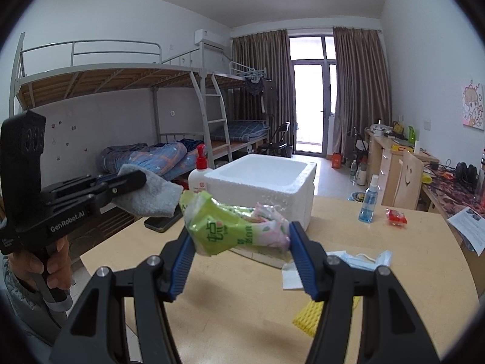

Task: Organize soft objects
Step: 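Carry the grey sock and green wipe pack up over the white foam box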

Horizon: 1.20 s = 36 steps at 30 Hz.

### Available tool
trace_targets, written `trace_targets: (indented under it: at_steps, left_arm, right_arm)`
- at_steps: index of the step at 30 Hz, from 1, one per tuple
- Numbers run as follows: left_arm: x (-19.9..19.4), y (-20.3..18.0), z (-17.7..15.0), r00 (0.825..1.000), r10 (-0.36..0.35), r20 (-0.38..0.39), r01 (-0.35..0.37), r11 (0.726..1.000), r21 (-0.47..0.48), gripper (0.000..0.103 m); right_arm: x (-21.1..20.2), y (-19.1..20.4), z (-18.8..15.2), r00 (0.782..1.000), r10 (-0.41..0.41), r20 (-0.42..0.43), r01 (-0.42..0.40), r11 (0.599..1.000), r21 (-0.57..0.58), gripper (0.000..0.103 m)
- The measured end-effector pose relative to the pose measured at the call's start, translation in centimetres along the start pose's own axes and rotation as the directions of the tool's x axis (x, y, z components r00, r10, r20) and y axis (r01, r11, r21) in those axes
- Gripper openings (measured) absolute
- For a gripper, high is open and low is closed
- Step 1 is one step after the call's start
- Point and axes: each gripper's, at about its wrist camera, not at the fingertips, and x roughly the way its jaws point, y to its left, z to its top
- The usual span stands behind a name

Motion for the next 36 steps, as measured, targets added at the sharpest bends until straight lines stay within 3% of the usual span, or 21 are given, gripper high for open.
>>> trace_targets:
  at_steps: [15,36]
  left_arm:
    - [2.2,1.2,3.8,1.000,0.006,0.021,-0.006,1.000,0.010,0.010]
    - [7.6,3.1,7.3,1.000,-0.002,0.016,0.002,1.000,0.014,0.010]
  right_arm:
    - [2.1,-0.3,4.2,1.000,-0.029,0.003,0.029,0.999,-0.027,0.065]
    - [6.8,-1.5,7.6,0.998,-0.047,-0.037,0.044,0.996,-0.076,0.065]
